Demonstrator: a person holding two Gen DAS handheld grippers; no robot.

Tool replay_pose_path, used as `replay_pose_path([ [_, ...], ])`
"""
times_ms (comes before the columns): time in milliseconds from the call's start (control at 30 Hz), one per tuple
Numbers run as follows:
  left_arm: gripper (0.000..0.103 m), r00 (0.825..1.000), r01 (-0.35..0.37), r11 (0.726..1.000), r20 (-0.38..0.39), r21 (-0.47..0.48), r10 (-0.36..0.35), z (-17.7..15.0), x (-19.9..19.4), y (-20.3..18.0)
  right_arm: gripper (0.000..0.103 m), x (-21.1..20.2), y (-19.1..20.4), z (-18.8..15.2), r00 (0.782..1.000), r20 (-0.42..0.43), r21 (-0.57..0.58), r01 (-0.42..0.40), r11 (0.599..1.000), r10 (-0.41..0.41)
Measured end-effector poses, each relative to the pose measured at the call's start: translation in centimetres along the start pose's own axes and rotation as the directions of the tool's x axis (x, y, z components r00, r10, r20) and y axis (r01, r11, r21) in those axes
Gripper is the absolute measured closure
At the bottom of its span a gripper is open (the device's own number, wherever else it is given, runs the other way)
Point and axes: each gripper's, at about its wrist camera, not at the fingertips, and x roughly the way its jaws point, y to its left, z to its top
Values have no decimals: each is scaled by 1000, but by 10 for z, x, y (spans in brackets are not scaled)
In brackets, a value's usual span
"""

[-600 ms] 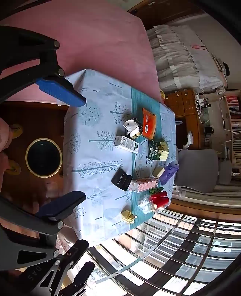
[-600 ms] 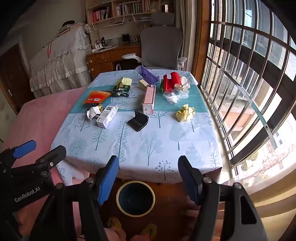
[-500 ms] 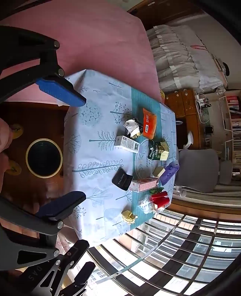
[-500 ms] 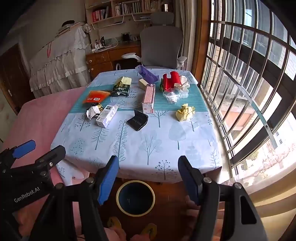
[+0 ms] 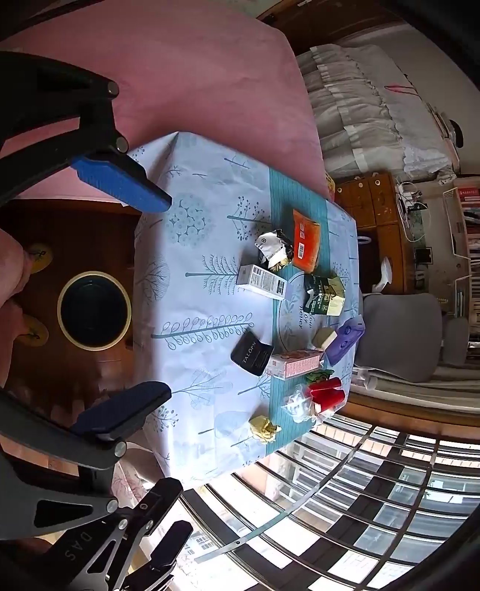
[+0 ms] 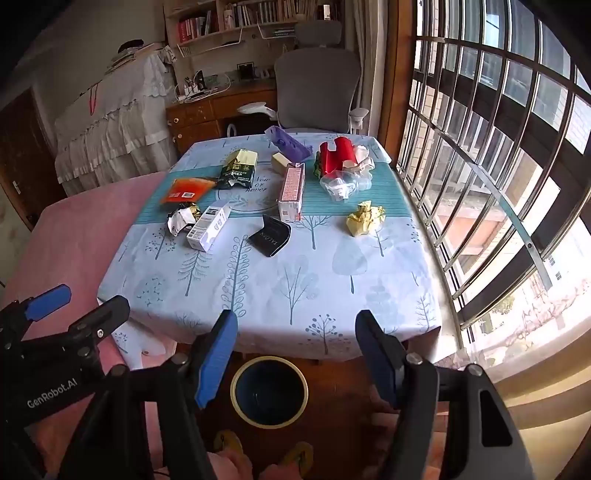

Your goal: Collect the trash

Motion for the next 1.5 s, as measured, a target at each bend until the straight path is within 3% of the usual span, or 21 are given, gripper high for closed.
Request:
replay_pose_path([
  [1500, 12, 999, -42, 999, -23, -7, 42, -6, -13, 5, 36, 1, 7, 0, 1000, -24, 8, 13, 1000, -12],
])
